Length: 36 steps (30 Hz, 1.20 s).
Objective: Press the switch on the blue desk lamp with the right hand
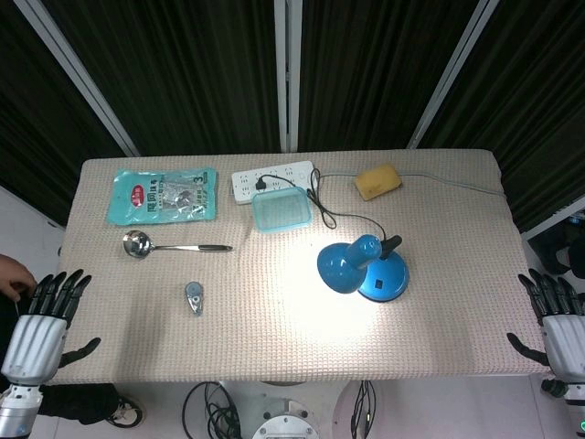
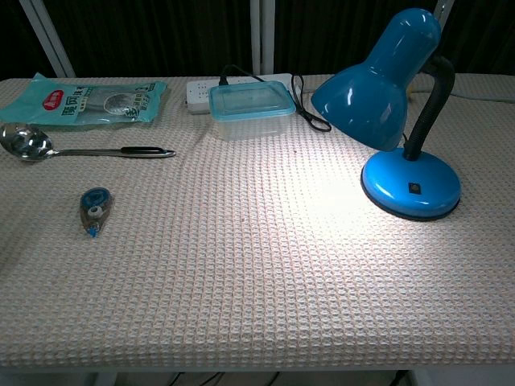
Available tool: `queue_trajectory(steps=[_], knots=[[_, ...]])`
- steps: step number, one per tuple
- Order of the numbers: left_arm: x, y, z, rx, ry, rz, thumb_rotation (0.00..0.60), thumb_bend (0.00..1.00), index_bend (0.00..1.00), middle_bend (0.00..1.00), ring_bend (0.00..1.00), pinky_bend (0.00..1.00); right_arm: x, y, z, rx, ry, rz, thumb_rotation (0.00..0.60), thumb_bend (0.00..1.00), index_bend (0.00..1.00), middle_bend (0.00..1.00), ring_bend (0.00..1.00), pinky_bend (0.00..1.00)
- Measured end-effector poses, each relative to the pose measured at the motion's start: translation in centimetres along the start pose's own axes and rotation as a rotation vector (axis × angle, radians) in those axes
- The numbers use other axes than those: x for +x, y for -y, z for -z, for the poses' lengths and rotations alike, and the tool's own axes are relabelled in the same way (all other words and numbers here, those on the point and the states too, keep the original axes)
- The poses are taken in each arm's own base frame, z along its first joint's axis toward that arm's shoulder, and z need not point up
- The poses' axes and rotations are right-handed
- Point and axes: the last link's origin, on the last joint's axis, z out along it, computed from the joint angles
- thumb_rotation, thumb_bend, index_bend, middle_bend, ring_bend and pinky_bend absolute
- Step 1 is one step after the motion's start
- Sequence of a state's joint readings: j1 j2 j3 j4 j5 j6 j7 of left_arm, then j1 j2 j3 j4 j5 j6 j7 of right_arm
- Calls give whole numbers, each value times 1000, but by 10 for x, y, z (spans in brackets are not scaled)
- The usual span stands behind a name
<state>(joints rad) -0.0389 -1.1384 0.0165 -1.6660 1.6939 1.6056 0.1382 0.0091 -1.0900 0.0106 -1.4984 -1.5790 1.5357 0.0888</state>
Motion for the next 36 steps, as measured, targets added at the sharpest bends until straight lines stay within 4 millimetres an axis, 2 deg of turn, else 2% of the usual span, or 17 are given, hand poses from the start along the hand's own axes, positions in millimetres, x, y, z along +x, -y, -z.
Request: queue_trajectory(steps=[17, 19, 21, 23, 24, 25, 28, 29, 31, 34, 36], knots=[[-1, -1, 1, 6, 1, -1, 600, 31, 0, 0, 0, 0, -1, -1, 0, 14, 29, -4, 600, 136, 0, 18, 2, 5], [-1, -1, 2, 7, 4, -5, 600, 30, 0, 0, 0, 0, -1, -1, 0, 15, 25, -2, 600, 138, 0, 134, 108, 163], [-1, -1, 3, 12, 6, -8, 600, 31, 0, 0, 0, 0, 0, 0, -1, 20, 17, -4, 600, 150, 0, 462, 497, 639], [0, -1, 3, 15, 3, -11, 600, 31, 0, 0, 0, 0, 0, 1, -1, 28, 20, -21, 600, 161, 0, 706, 761, 891], [0, -1, 3, 16, 1, -10, 600, 31, 0, 0, 0, 0, 0, 2, -2, 34, 23, -30, 600, 167, 0, 810, 856, 958], [0, -1, 3, 16, 0, -9, 600, 31, 0, 0, 0, 0, 0, 3, -2, 40, 25, -38, 600, 173, 0, 881, 916, 985], [-3, -2, 3, 13, 8, -5, 600, 30, 0, 0, 0, 0, -1, 9, -5, 70, 9, -46, 600, 203, 0, 979, 992, 1000], [-4, -3, 3, 10, 12, -4, 600, 30, 0, 0, 0, 0, -3, 13, -7, 89, 1, -53, 600, 248, 0, 996, 1000, 1000], [-6, -4, 3, 6, 16, -2, 600, 31, 0, 0, 0, 0, -6, 19, -10, 111, -3, -56, 600, 360, 0, 1000, 1000, 1000], [-7, -4, 5, 7, 19, -4, 600, 31, 0, 0, 0, 0, -11, 28, -13, 138, 21, -34, 600, 643, 0, 1000, 1000, 1000], [-7, -4, 6, 10, 15, -3, 600, 31, 0, 0, 0, 0, -16, 36, -15, 161, 53, -16, 600, 756, 0, 1000, 1000, 1000]])
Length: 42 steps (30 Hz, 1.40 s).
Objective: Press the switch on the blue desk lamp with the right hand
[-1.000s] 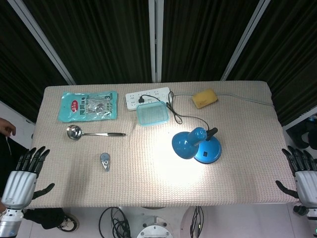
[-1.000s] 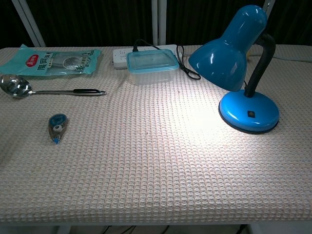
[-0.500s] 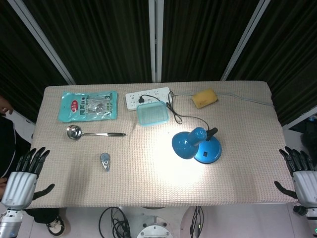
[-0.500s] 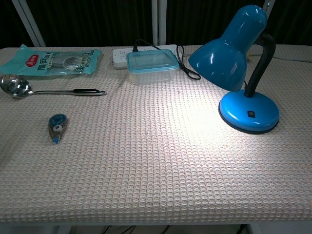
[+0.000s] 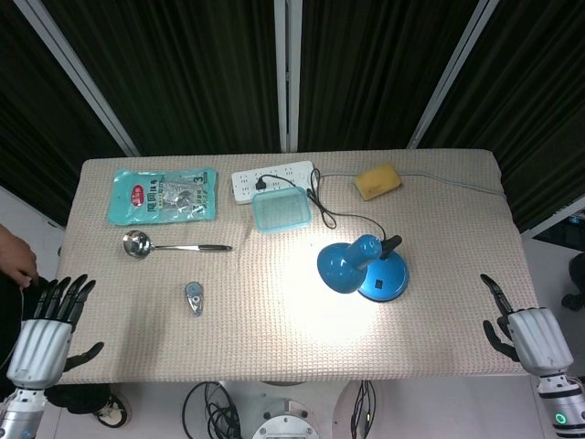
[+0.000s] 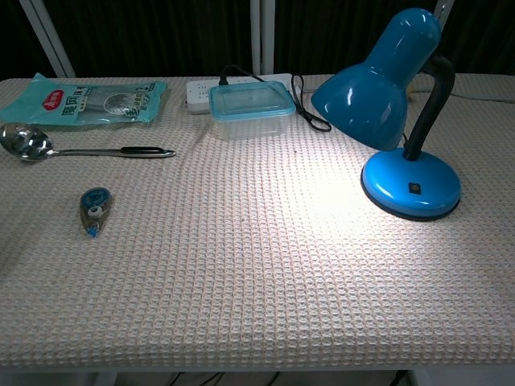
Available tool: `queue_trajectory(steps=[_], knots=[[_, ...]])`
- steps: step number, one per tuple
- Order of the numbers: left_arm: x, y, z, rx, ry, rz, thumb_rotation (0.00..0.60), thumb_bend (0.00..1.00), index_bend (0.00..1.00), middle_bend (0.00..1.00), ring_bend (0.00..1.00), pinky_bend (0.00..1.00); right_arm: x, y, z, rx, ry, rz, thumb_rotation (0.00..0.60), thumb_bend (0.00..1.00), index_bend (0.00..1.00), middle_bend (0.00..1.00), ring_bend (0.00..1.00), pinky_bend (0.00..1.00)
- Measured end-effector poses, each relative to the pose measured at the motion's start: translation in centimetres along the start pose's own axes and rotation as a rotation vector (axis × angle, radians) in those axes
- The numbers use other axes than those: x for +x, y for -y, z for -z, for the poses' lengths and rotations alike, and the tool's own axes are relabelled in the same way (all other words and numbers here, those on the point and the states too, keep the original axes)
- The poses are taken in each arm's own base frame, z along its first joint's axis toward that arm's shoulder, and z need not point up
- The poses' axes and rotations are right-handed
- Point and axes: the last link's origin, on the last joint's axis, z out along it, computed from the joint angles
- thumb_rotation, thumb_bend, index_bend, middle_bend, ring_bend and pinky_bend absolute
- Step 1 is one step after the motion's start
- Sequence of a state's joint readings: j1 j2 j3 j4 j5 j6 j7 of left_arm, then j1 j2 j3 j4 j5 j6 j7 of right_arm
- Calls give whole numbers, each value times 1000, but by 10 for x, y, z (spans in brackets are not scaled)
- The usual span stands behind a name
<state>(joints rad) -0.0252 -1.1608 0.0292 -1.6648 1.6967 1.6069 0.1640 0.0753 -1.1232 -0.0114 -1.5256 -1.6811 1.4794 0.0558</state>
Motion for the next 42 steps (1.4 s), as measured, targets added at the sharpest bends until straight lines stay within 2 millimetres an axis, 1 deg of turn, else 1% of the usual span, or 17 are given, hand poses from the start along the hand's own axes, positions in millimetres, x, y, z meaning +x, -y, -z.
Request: queue_trajectory(steps=[2, 4, 11, 17, 20, 29, 42], knots=[[1, 1, 1, 3, -5, 2, 600, 31, 0, 0, 0, 0, -6, 8, -5, 21, 39, 15, 600, 792, 0, 1000, 1000, 1000], [1, 1, 2, 5, -5, 5, 600, 31, 0, 0, 0, 0, -13, 14, -9, 39, 73, 26, 600, 802, 0, 1000, 1000, 1000], [2, 3, 2, 10, 0, 7, 600, 31, 0, 0, 0, 0, -40, 38, -31, 80, 206, 65, 600, 787, 0, 1000, 1000, 1000], [2, 4, 3, 14, 2, 9, 600, 31, 0, 0, 0, 0, -55, 60, -56, 110, 287, 91, 600, 788, 0, 1000, 1000, 1000], [3, 5, 4, 17, 2, 13, 600, 31, 0, 0, 0, 0, -61, 68, -68, 113, 324, 77, 600, 787, 0, 1000, 1000, 1000], [1, 8, 2, 21, 17, 17, 600, 30, 0, 0, 0, 0, -72, 84, -93, 127, 392, 79, 600, 788, 0, 1000, 1000, 1000], [1, 9, 1, 26, 15, 18, 600, 31, 0, 0, 0, 0, -83, 95, -103, 122, 438, 84, 600, 802, 0, 1000, 1000, 1000]])
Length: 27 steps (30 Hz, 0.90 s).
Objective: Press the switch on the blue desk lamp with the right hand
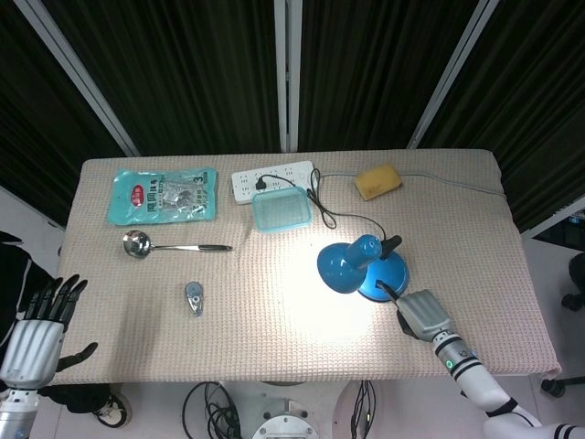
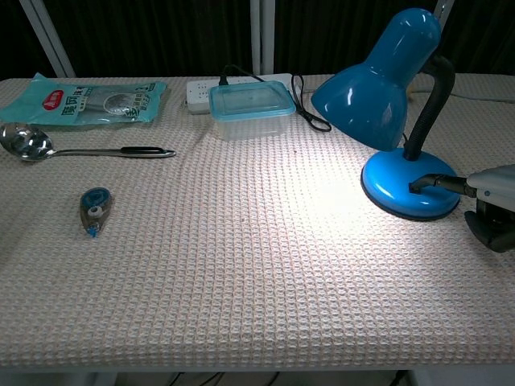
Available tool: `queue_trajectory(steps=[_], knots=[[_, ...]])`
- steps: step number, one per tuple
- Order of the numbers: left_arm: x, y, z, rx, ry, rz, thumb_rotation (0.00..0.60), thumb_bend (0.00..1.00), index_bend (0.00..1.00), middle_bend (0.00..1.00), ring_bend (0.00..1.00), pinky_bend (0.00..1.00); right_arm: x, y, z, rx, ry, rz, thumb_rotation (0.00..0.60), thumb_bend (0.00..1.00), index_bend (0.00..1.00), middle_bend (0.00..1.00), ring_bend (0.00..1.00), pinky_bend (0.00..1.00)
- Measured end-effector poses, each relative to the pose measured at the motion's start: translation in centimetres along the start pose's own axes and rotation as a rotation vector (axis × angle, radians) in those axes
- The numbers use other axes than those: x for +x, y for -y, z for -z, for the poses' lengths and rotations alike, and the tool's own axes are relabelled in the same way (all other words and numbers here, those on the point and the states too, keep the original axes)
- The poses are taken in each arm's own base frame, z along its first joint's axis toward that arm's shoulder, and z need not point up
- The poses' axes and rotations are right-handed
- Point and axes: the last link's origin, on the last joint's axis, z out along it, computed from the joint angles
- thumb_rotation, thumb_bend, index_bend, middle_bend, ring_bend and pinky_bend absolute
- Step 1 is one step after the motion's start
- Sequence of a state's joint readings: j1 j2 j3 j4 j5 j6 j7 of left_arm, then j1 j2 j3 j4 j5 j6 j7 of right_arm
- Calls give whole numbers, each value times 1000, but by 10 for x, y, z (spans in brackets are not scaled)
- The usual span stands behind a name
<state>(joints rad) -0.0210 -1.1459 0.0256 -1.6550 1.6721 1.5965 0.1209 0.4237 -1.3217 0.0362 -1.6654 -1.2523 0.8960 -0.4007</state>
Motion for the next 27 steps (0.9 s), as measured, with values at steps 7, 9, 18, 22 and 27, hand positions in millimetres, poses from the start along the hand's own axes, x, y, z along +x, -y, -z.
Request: queue_trajectory(steps=[7, 9, 18, 22, 27], knots=[[-2, 0, -1, -2, 4, 0, 600, 31, 0, 0, 0, 0, -2, -1, -3, -16, 9, 7, 600, 806, 0, 1000, 1000, 1000], [-2, 0, -1, -1, 4, -1, 600, 31, 0, 0, 0, 0, -2, -2, -3, -21, 11, 8, 600, 806, 0, 1000, 1000, 1000], [-1, 0, -1, -1, 4, -2, 600, 31, 0, 0, 0, 0, -6, -3, -6, -30, 48, -47, 600, 807, 0, 1000, 1000, 1000], [-1, 1, -1, 1, 3, -1, 600, 31, 0, 0, 0, 0, -8, -5, -10, -25, 101, -99, 600, 807, 0, 1000, 1000, 1000], [0, 1, 0, 4, 1, 1, 600, 30, 0, 0, 0, 0, -6, -9, -13, -29, 100, -99, 600, 807, 0, 1000, 1000, 1000]])
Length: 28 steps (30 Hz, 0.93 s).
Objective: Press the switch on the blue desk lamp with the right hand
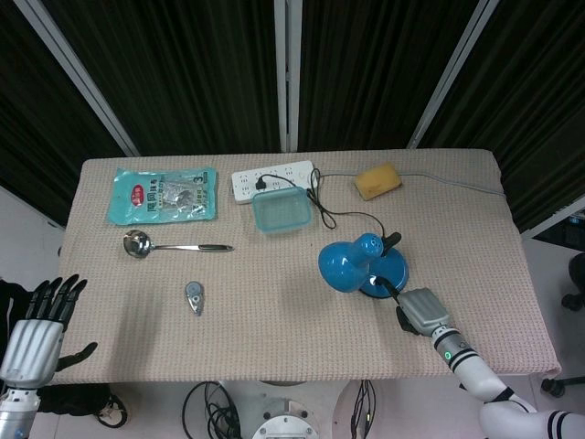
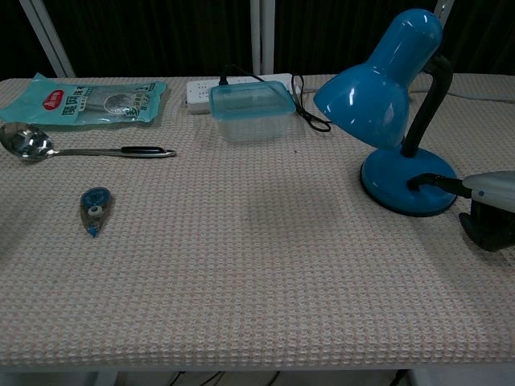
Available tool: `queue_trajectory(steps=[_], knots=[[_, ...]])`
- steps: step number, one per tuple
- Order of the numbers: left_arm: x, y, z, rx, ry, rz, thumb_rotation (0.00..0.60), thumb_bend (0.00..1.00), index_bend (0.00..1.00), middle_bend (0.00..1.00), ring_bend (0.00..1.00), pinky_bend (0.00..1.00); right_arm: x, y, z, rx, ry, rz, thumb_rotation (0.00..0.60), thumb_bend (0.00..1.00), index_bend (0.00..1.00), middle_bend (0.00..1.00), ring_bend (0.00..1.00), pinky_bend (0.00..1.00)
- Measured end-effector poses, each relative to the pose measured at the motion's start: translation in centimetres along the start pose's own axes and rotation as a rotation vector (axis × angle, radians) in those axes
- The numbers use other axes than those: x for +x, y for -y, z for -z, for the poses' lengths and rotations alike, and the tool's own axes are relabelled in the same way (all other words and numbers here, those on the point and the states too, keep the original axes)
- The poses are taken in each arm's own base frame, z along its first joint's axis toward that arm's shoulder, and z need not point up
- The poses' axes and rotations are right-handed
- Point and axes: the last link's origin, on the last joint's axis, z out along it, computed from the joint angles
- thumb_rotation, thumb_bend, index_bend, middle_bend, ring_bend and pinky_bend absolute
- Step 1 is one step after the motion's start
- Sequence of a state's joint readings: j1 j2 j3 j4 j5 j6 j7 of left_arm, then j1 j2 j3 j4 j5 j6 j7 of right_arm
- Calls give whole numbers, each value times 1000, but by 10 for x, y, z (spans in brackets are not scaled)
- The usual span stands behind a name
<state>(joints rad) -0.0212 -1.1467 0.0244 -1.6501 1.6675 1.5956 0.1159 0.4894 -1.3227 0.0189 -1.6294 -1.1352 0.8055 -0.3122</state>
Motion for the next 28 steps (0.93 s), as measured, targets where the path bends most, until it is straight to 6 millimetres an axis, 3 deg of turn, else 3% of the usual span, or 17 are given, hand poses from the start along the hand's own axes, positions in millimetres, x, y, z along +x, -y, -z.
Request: queue_trajectory(steps=[4, 9, 13, 15, 17, 19, 20, 21, 23, 28], knots=[[0, 0, 0, 0, 0, 1, 600, 31, 0, 0, 0, 0, 5, -2, 6, 1, -61, 19, 600, 805, 0, 1000, 1000, 1000], [0, 1, -1, 1, 1, 3, 600, 31, 0, 0, 0, 0, 17, -9, 28, -6, -209, 37, 600, 774, 0, 1000, 1000, 1000], [-1, 0, -1, -6, 1, 4, 600, 31, 0, 0, 0, 0, 27, -21, 53, -19, -372, 28, 600, 636, 0, 927, 939, 960], [-1, -1, -1, -10, 0, 4, 600, 30, 0, 0, 0, 0, 33, -29, 69, -27, -474, 12, 600, 530, 0, 756, 766, 840], [-1, -3, -1, -15, -1, 5, 600, 30, 0, 0, 0, 0, 38, -40, 85, -39, -582, 7, 600, 401, 0, 518, 496, 651], [0, -4, -1, -19, -3, 4, 600, 30, 0, 0, 0, 0, 40, -51, 102, -56, -668, 17, 600, 283, 0, 273, 223, 421], [0, -5, -1, -21, -4, 3, 600, 30, 0, 0, 0, 0, 38, -60, 114, -74, -713, 32, 600, 212, 0, 110, 72, 237], [0, -5, -1, -22, -5, 2, 600, 30, 0, 0, 0, 0, 37, -67, 123, -91, -737, 46, 600, 166, 0, 43, 16, 132], [0, -6, -1, -24, -9, -4, 600, 31, 0, 0, 0, 0, 35, -81, 140, -134, -761, 84, 600, 102, 0, 0, 0, 23], [0, -6, 0, -20, -17, -5, 600, 30, 0, 0, 0, 0, 30, -89, 157, -188, -743, 62, 600, 30, 0, 0, 0, 0]])
